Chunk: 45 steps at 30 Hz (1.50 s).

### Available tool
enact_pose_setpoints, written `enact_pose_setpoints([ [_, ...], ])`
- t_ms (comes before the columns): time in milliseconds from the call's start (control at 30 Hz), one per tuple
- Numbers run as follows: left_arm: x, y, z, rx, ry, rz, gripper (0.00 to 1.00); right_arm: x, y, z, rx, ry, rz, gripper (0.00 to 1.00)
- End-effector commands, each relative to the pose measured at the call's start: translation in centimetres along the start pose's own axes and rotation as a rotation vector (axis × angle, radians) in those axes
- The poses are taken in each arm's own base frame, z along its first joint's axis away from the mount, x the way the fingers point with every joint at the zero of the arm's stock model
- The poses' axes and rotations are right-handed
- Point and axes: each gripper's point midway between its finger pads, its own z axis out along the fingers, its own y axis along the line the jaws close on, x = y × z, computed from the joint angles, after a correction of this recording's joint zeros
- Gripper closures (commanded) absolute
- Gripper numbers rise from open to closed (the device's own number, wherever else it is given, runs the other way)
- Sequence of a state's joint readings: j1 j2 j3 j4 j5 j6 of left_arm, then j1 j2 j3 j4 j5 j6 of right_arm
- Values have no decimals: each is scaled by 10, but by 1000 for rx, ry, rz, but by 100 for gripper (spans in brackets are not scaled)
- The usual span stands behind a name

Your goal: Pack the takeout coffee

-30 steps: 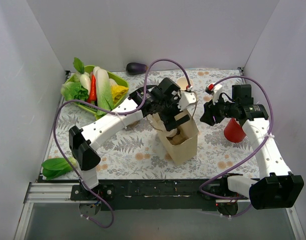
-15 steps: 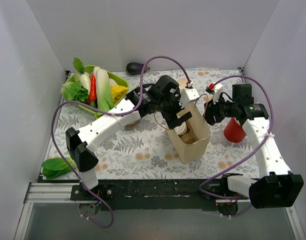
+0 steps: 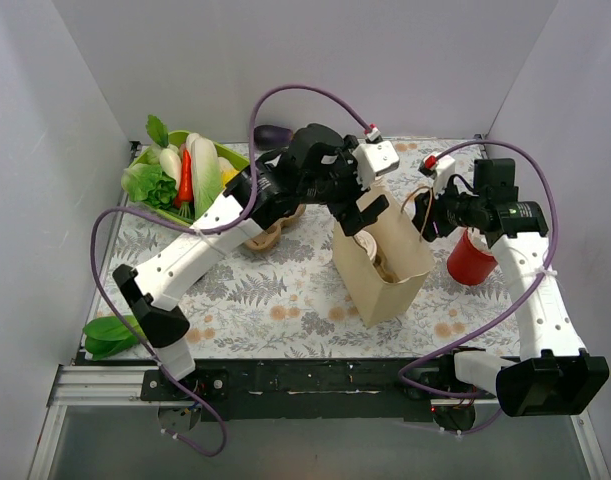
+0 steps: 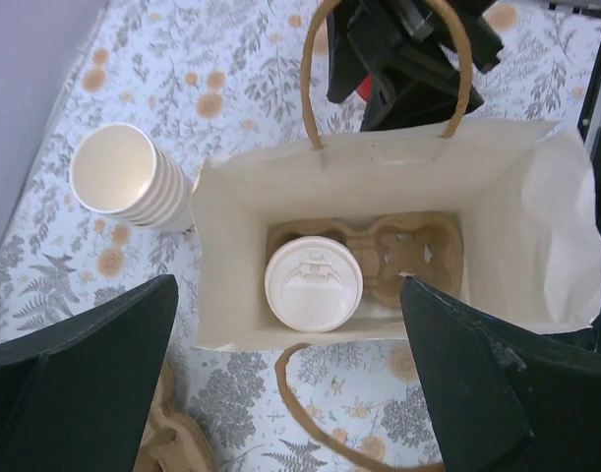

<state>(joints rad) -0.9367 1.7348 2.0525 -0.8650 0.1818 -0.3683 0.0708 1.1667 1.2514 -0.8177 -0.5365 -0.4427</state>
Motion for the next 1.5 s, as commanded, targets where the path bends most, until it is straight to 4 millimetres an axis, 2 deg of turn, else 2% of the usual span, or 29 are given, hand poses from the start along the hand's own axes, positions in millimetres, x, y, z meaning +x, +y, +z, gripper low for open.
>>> enact_pose_setpoints([
  [0, -49, 27, -47, -140, -151, 42, 2, -16, -16, -16, 98, -11, -6, 44],
  [67, -56, 48, -58, -223, -172, 49, 2, -35, -27, -28, 164, -46, -33, 44],
  [100, -54, 70, -68, -280, -179, 27, 2, -38, -39, -33, 221, -41, -34, 44],
  [133, -53, 82, -74, -308, -184, 13, 2, -45, -47, -39, 261, -54, -36, 44],
  [167, -56, 92, -83, -334, -199, 3, 2, -62, -53, -51, 304, -90, -54, 44],
  [200, -52, 107, -90, -368, -195, -15, 2, -67, -62, -58, 342, -93, -51, 44],
  [267, -49, 112, -95, -377, -187, -25, 2, -82, -71, -78, 397, -116, -81, 46],
  [300, -47, 116, -99, -385, -188, -33, 2, -81, -74, -84, 419, -103, -85, 48],
  [333, -47, 115, -103, -387, -195, -45, 2, -79, -74, -86, 424, -88, -86, 48],
  [400, -42, 115, -98, -374, -191, -50, 2, -62, -74, -90, 439, -29, -60, 50],
  [500, -39, 112, -88, -330, -185, -59, 2, -35, -78, -89, 462, 42, -22, 53],
  [567, -37, 110, -78, -298, -180, -83, 2, -26, -83, -92, 482, 70, -8, 54],
  [667, -42, 109, -76, -273, -194, -92, 2, -20, -97, -101, 524, 82, 30, 57],
  [800, -43, 96, -79, -221, -211, -98, 2, -12, -111, -109, 543, 85, 89, 60],
  [933, -34, 94, -77, -215, -191, -105, 2, -4, -119, -112, 549, 97, 119, 62],
  [1000, -36, 96, -79, -218, -197, -104, 2, 2, -126, -118, 581, 110, 131, 63],
  [1167, -48, 93, -83, -201, -230, -101, 2, 17, -151, -149, 670, 77, 247, 64],
  [1300, -50, 89, -88, -191, -236, -106, 2, 26, -160, -157, 688, 78, 329, 62],
  [1467, -54, 84, -105, -198, -255, -78, 2, 30, -167, -150, 673, 70, 411, 55],
])
